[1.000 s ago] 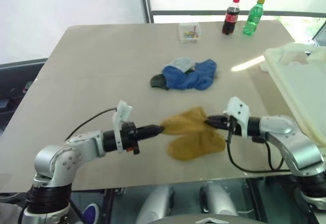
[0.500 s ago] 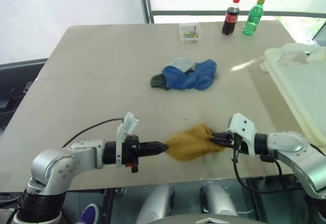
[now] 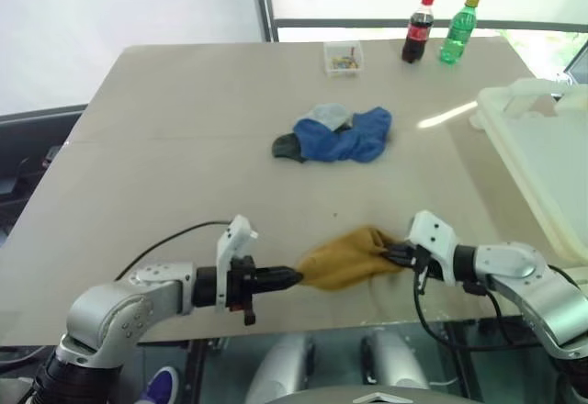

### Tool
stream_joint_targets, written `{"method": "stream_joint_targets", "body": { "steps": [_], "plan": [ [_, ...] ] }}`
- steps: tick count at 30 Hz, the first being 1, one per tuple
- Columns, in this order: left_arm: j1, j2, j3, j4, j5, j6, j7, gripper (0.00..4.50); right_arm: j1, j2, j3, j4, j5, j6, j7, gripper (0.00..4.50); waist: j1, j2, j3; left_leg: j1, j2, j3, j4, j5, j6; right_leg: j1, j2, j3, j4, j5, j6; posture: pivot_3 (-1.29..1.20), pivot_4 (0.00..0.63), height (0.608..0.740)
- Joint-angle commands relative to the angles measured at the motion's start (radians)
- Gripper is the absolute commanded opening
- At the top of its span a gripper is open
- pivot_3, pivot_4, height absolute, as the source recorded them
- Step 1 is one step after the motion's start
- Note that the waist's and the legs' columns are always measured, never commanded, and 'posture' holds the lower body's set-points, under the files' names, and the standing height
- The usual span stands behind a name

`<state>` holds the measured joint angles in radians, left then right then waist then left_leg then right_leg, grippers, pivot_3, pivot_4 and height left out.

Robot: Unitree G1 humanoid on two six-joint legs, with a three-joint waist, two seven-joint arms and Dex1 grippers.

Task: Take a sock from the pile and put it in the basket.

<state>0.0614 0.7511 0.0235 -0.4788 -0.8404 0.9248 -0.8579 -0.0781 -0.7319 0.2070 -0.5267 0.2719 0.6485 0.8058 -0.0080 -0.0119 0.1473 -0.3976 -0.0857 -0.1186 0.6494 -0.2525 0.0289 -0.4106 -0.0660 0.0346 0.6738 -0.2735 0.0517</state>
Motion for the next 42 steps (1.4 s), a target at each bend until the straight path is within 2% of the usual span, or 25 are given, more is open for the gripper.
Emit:
{"method": "stream_joint_targets", "body": {
  "steps": [1,2,5,6,7,9,10,14,17,22,26,29,37,39,41,42],
  "plan": [
    [0.034,-0.007,-0.014,-0.008,0.039,-0.067,-0.024,1.67,0.017,-0.011,-0.004,0.001,0.018,-0.012,0.028,0.0,0.0,0.0,0.0,0.0,0.0,0.0,0.0,-0.001,0.002,0.0,0.0,0.0,0.0,0.0,0.0,0.0,0.15,0.74],
    [0.041,-0.014,-0.011,-0.01,0.036,-0.067,-0.017,2.22,0.023,-0.018,-0.003,0.0,0.011,-0.018,0.027,0.33,0.001,0.0,0.0,0.0,0.0,0.0,0.0,-0.002,0.003,0.0,0.0,0.0,0.0,0.0,0.0,0.0,0.15,0.74],
    [0.056,-0.026,-0.008,-0.017,0.03,-0.069,-0.014,3.41,0.03,-0.026,-0.023,-0.013,0.027,-0.014,0.033,1.3,0.006,0.0,0.0,0.0,0.0,0.0,0.0,-0.002,0.003,0.0,0.0,0.0,0.0,0.0,0.0,0.0,0.15,0.74],
    [0.059,-0.031,-0.007,-0.017,0.025,-0.07,-0.015,3.98,0.027,-0.027,-0.031,-0.018,0.032,-0.013,0.03,1.88,0.007,0.0,0.0,0.0,0.0,-0.001,0.0,-0.002,0.004,0.0,0.0,-0.001,-0.001,0.0,0.0,0.0,0.15,0.74],
    [0.062,-0.034,-0.006,-0.017,0.022,-0.072,-0.016,4.35,0.024,-0.028,-0.037,-0.022,0.034,-0.014,0.029,2.25,0.008,0.0,0.0,0.0,0.0,-0.001,0.0,-0.002,0.004,0.0,0.0,-0.001,-0.001,0.0,0.0,0.0,0.15,0.74],
    [0.068,-0.044,0.001,-0.019,0.012,-0.08,-0.018,4.5,0.019,-0.015,-0.073,-0.038,0.059,0.007,0.011,3.12,0.01,0.0,0.0,0.0,0.0,-0.001,0.0,-0.002,0.004,0.0,0.0,-0.001,-0.001,0.0,0.0,0.0,0.15,0.74],
    [0.072,-0.05,0.007,-0.02,0.007,-0.086,-0.02,4.5,0.02,-0.012,-0.095,-0.051,0.089,0.031,0.012,3.36,0.011,0.0,0.0,0.0,0.0,-0.001,0.0,-0.002,0.004,0.0,0.0,-0.001,-0.001,0.0,0.0,0.0,0.15,0.74],
    [0.079,-0.045,0.037,-0.016,-0.014,-0.105,-0.054,4.5,0.025,0.005,-0.187,-0.09,0.201,0.102,0.002,3.36,0.015,0.0,0.0,0.0,0.0,-0.001,0.0,-0.002,0.004,0.0,0.0,-0.001,-0.001,0.0,0.0,0.0,0.15,0.74],
    [0.077,-0.046,0.051,-0.011,-0.008,-0.124,-0.067,4.5,0.013,0.022,-0.205,-0.062,0.182,0.113,-0.056,3.36,0.019,0.0,0.0,0.0,0.0,-0.001,0.0,-0.002,0.004,0.001,0.0,-0.001,-0.001,0.0,0.0,0.0,0.15,0.74],
    [0.056,-0.055,0.035,0.005,0.041,-0.134,-0.028,4.5,0.02,0.03,-0.085,0.015,0.074,0.041,-0.075,3.36,0.021,0.0,0.0,0.0,0.0,-0.001,0.0,-0.002,0.004,0.0,0.0,-0.001,-0.001,0.0,0.0,0.0,0.15,0.74],
    [0.033,-0.054,0.008,0.029,0.059,-0.091,0.009,4.5,0.013,-0.012,0.032,0.104,-0.095,-0.061,-0.094,3.36,0.018,0.0,-0.001,0.001,0.0,0.0,0.0,-0.001,0.002,0.001,0.0,0.0,0.0,0.0,0.0,0.0,0.15,0.74],
    [0.023,-0.05,-0.001,0.039,0.043,-0.065,0.002,4.5,0.006,0.004,-0.014,0.096,-0.072,-0.07,-0.104,3.36,0.02,-0.002,-0.002,0.003,0.0,0.0,0.0,-0.002,0.003,0.002,0.0,-0.001,-0.001,0.0,0.0,0.0,0.15,0.74],
    [-0.017,-0.053,0.004,0.052,0.036,-0.051,-0.013,4.5,0.051,0.035,-0.183,-0.052,0.117,-0.17,-0.013,3.36,0.02,-0.001,-0.001,0.004,0.0,-0.002,0.0,-0.002,0.004,0.005,0.0,-0.002,-0.001,0.0,0.0,0.0,0.15,0.74],
    [-0.026,-0.047,0.002,0.057,0.04,-0.057,-0.029,4.5,0.047,0.05,-0.199,-0.064,0.162,-0.172,0.003,2.98,0.019,-0.001,-0.001,0.004,0.0,-0.002,0.0,-0.002,0.004,0.005,0.001,-0.002,-0.001,0.0,0.0,0.0,0.15,0.74],
    [-0.036,-0.044,0.003,0.063,0.037,-0.057,-0.044,4.5,0.044,0.051,-0.186,-0.064,0.186,-0.176,0.035,2.34,0.02,-0.001,-0.001,0.004,0.0,-0.002,0.0,-0.002,0.004,0.005,0.001,-0.002,-0.001,0.0,0.0,0.0,0.15,0.74],
    [-0.041,-0.042,0.005,0.066,0.032,-0.053,-0.051,4.5,0.042,0.045,-0.174,-0.063,0.188,-0.182,0.055,1.84,0.021,-0.001,-0.001,0.004,0.0,-0.002,0.0,-0.002,0.004,0.005,0.0,-0.002,-0.001,0.0,0.0,0.0,0.15,0.74]
  ]
}}
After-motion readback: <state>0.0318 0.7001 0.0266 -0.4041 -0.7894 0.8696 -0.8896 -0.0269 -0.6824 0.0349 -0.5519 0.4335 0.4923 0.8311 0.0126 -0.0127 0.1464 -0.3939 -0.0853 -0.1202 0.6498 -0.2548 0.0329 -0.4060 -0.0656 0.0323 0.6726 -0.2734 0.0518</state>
